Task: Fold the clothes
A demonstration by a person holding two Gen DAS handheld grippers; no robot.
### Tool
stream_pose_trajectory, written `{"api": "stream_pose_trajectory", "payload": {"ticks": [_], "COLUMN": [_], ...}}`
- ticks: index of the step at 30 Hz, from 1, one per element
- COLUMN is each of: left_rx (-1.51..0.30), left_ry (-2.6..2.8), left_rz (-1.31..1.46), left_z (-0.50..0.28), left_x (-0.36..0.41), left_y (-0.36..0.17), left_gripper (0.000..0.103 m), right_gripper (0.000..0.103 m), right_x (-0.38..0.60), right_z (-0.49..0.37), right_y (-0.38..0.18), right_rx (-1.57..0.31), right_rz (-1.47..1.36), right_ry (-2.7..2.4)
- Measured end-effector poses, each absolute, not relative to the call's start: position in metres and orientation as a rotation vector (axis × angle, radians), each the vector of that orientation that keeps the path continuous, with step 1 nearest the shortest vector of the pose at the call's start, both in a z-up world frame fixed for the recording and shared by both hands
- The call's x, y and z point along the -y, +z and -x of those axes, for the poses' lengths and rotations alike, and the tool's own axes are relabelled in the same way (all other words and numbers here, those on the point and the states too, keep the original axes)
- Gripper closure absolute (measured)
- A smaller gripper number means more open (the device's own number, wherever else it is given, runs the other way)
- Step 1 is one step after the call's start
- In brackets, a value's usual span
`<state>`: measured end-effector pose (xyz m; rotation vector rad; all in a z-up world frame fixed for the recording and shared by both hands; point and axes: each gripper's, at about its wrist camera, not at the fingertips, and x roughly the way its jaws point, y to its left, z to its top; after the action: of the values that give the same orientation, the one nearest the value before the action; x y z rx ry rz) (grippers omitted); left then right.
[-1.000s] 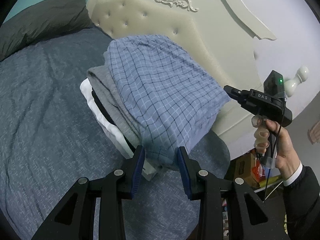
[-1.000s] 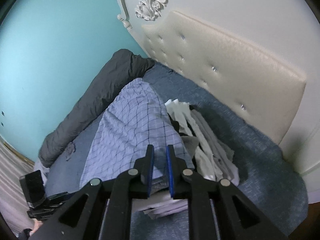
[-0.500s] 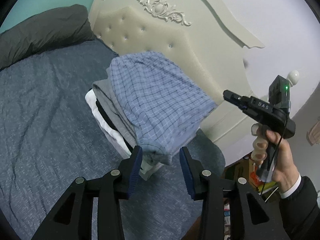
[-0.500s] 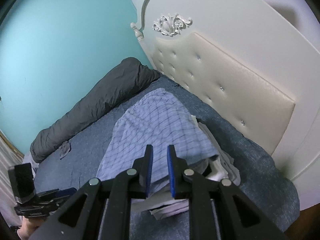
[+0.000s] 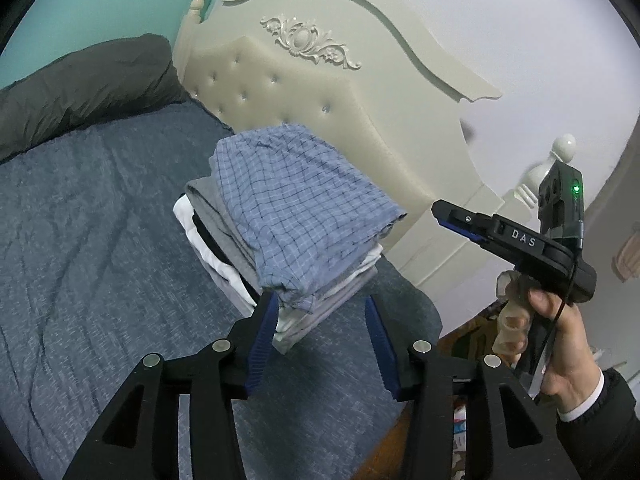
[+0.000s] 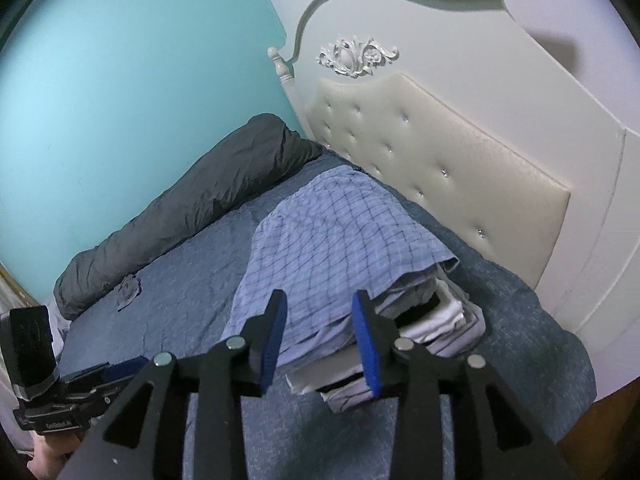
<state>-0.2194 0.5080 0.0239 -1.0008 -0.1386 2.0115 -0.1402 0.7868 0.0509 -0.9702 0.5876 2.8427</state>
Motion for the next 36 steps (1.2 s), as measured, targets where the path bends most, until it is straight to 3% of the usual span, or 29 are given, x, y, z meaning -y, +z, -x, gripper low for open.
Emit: {"api": "stream_pose_trajectory", "payload": {"ticks": [6,9,17,26,29,31,36], "left_rx": [0.131,0.118,0.098,0.070,0.064,0.065,0.047], "left_ry": [2.040,2.055,2.071,2.082,2.090,2.095,2.099], "left_rz": [0.993,0.975,0.933,0.903,0.889,0.882,0.865], "left_z": [0.205,0.197,0.177,0.153,0.145,0.140,0.125], "left_x": [-0.494,-0.488,-0.477,-0.465,-0.459,-0.455,-0.445], "left_y": [0.029,0.035,0.050,0.059,0.062,0.063,0.066], "left_gripper": [0.050,0.050,0.047,0.045,0.041,0.032,0.032], "right_gripper": [0.067,0.054,0.052,0.041,0.038,0.035,0.032], "right_x": [-0.769,-0.759,-0.733,-0.710,-0.702,-0.696,-0.680], "right_z": [0.119,0.108,0.081,0.052,0.042,0.036,0.018], "right_y": [0.057,0.061,0.071,0.081,0.082,0.083,0.084], "right_rx": [-0.535,-0.518,-0.477,-0.423,-0.416,-0.407,-0.369], "right_rz": [0.963,0.951,0.923,0.908,0.901,0.902,0.882], "right_ry": [2.827,2.832,2.857,2.844,2.835,2.823,2.803]}}
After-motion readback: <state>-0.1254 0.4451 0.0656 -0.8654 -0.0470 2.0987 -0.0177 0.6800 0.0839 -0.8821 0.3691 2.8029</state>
